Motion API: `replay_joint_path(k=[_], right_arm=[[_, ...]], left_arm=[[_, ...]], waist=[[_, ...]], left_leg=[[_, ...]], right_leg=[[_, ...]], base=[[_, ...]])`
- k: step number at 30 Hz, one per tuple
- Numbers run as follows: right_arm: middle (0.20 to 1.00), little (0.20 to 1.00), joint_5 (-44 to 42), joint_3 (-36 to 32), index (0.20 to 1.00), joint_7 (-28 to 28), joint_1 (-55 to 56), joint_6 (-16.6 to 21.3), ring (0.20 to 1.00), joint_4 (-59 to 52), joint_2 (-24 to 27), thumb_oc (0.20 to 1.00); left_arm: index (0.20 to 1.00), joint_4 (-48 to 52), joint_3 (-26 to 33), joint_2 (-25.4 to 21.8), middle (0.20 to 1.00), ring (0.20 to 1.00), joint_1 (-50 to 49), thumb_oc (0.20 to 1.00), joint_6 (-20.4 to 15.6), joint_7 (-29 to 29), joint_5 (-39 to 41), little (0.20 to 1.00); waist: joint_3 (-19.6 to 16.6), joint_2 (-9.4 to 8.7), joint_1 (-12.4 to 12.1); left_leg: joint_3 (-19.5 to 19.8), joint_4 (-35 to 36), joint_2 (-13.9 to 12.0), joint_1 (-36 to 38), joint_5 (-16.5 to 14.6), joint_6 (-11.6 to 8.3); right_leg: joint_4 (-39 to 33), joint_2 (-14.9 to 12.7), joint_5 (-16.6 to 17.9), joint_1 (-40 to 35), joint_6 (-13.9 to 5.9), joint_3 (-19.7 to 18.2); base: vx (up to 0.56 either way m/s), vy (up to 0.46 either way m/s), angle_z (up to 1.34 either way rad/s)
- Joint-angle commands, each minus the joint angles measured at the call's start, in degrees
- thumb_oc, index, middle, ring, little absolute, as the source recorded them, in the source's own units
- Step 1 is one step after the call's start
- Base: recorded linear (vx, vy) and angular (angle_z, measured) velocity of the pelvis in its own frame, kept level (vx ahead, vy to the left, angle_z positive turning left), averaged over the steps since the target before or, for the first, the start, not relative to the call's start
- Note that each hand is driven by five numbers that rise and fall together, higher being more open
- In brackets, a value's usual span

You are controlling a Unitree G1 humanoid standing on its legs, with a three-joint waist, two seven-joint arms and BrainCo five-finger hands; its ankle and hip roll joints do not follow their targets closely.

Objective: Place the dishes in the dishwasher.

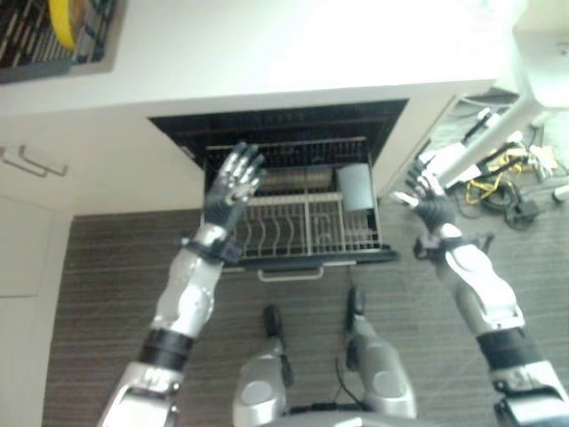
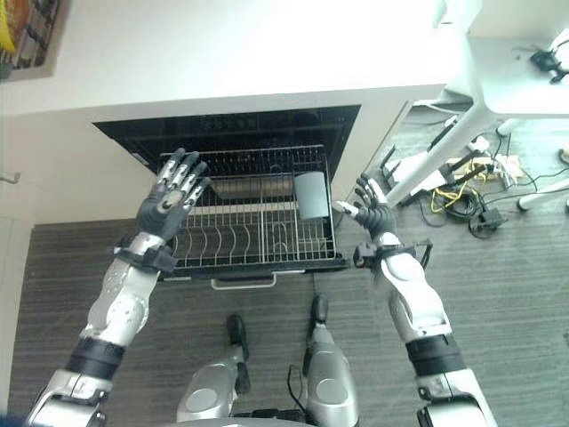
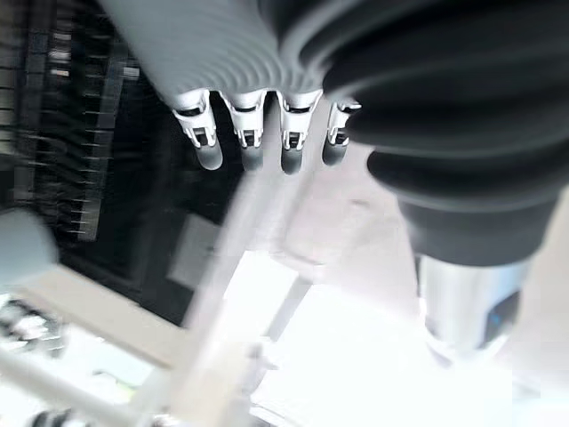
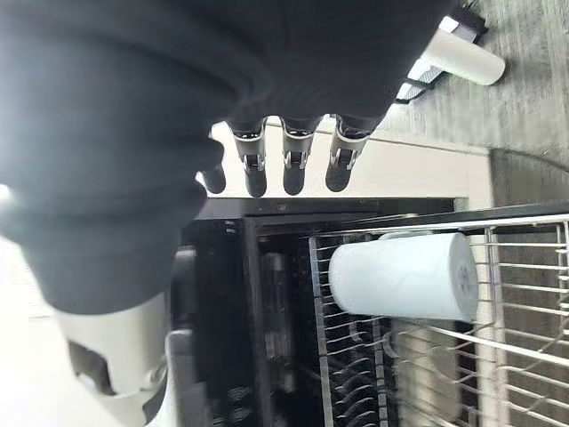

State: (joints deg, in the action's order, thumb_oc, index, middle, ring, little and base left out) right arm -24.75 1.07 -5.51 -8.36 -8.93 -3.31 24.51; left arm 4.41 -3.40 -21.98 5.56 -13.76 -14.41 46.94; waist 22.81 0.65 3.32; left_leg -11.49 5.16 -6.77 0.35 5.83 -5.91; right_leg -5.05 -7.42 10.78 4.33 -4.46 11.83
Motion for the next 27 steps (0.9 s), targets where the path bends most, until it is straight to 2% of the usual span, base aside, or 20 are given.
replay_joint_path(k=[1,6,10,13,15,17,18,20,22,24,25,27], right_arm=[[1.000,1.000,1.5,-5.0,1.000,2.7,0.0,6.6,1.000,-6.2,-1.0,1.000],[1.000,1.000,2.5,-10.0,1.000,3.0,4.9,6.9,1.000,-11.6,-1.2,1.000],[1.000,1.000,1.3,-12.5,1.000,3.0,8.6,8.8,1.000,-15.0,-2.7,1.000],[1.000,1.000,0.5,-12.4,1.000,2.9,10.0,9.5,1.000,-15.9,-3.7,1.000],[1.000,1.000,1.8,-11.9,1.000,3.4,10.2,10.2,1.000,-16.0,-4.3,1.000],[1.000,1.000,2.1,-11.1,1.000,3.7,9.5,10.4,1.000,-15.7,-3.6,1.000],[1.000,1.000,1.7,-10.7,1.000,3.1,8.9,10.5,1.000,-15.5,-2.8,1.000],[1.000,1.000,0.3,-10.3,1.000,2.1,8.1,11.3,1.000,-15.3,-1.9,1.000],[1.000,1.000,0.3,-9.4,1.000,2.1,6.4,12.2,1.000,-14.9,-2.2,1.000],[1.000,1.000,1.1,-8.9,1.000,2.8,6.3,13.8,1.000,-14.3,-2.6,1.000],[1.000,1.000,1.0,-9.0,1.000,2.9,7.0,13.6,1.000,-15.0,-2.4,1.000],[1.000,1.000,0.5,-8.7,1.000,3.3,7.5,13.3,1.000,-15.7,-2.0,1.000]], left_arm=[[1.000,3.3,3.4,-0.4,1.000,1.000,0.1,1.000,-6.0,-2.0,-3.4,1.000],[1.000,10.9,7.8,-0.7,1.000,1.000,-5.0,1.000,-6.4,-4.2,-3.1,1.000],[1.000,14.3,9.2,-0.8,1.000,1.000,-6.1,1.000,-4.4,-6.8,-0.2,1.000],[1.000,14.7,9.2,-1.2,1.000,1.000,-6.7,1.000,-2.9,-7.8,0.5,1.000],[1.000,14.7,9.1,-1.5,1.000,1.000,-7.1,1.000,-2.7,-7.6,0.6,1.000],[1.000,14.2,9.2,-2.1,1.000,1.000,-7.2,1.000,-2.8,-7.4,1.8,1.000],[1.000,13.9,9.0,-2.5,1.000,1.000,-6.8,1.000,-2.6,-7.4,2.9,1.000],[1.000,13.3,8.3,-2.4,1.000,1.000,-5.9,1.000,-2.1,-7.4,4.4,1.000],[1.000,12.8,7.4,-1.4,1.000,1.000,-5.1,1.000,-2.0,-7.0,4.2,1.000],[1.000,12.1,7.6,-0.6,1.000,1.000,-5.0,1.000,-1.0,-7.1,5.9,1.000],[1.000,12.0,8.1,-0.2,1.000,1.000,-5.8,1.000,-0.4,-7.2,7.4,1.000],[1.000,12.3,8.2,1.2,1.000,1.000,-6.7,1.000,0.6,-7.2,8.1,1.000]], waist=[[-6.1,-0.28,-2.0],[-9.1,-1.10,-2.7],[-10.6,-1.71,-2.4],[-11.0,-1.91,-1.9],[-11.3,-1.71,-2.3],[-11.4,-1.22,-3.1],[-11.5,-1.13,-3.2],[-12.0,-1.41,-3.2],[-12.7,-2.20,-4.5],[-13.3,-2.57,-5.9],[-13.3,-2.38,-5.8],[-13.4,-1.90,-5.3]], left_leg=[[-0.7,-0.2,0.8,1.9,-5.8,1.28],[0.0,-0.2,2.2,4.4,-7.3,2.23],[1.9,-0.2,4.6,6.2,-9.2,3.89],[2.9,-0.2,5.5,6.8,-10.1,4.95],[2.5,-0.2,5.7,6.8,-10.1,5.78],[2.2,-0.2,5.7,6.3,-9.6,6.73],[2.7,-0.2,6.0,5.9,-9.1,7.22],[3.5,-0.2,7.2,5.0,-8.4,7.55],[3.1,-0.3,8.8,3.2,-7.7,7.54],[1.9,-1.0,9.0,1.7,-6.9,6.65],[2.1,-1.2,9.0,1.8,-6.7,6.34],[1.5,-3.0,8.9,2.8,-7.7,6.41]], right_leg=[[3.0,-5.0,-7.3,-3.8,-5.50,2.5],[2.6,-6.0,-7.4,-6.8,-6.80,3.1],[4.8,-8.2,-6.4,-7.2,-8.32,1.8],[7.7,-8.3,-5.9,-6.4,-8.62,0.2],[11.4,-7.0,-7.4,-6.1,-8.25,1.6],[15.5,-4.1,-10.8,-6.3,-7.20,2.2],[17.5,-0.8,-13.1,-6.7,-6.19,0.5],[19.0,4.2,-15.1,-7.7,-4.64,-2.4],[16.0,7.0,-17.3,-10.9,-3.03,-2.4],[8.5,7.1,-19.6,-15.8,-1.51,-2.3],[6.6,7.5,-19.3,-16.2,-1.13,-3.2],[5.1,7.1,-18.1,-15.6,0.11,-2.1]], base=[[0.12,0.038,0.08],[0.10,0.144,0.10],[0.11,0.248,0.10],[0.04,0.123,-0.06],[-0.05,0.115,-0.09],[-0.10,0.093,-0.41],[-0.10,0.051,-0.67],[-0.10,0.009,-0.34],[-0.06,-0.090,0.03],[0.04,-0.211,-0.23],[0.04,-0.239,-0.12],[-0.04,-0.214,0.07]])
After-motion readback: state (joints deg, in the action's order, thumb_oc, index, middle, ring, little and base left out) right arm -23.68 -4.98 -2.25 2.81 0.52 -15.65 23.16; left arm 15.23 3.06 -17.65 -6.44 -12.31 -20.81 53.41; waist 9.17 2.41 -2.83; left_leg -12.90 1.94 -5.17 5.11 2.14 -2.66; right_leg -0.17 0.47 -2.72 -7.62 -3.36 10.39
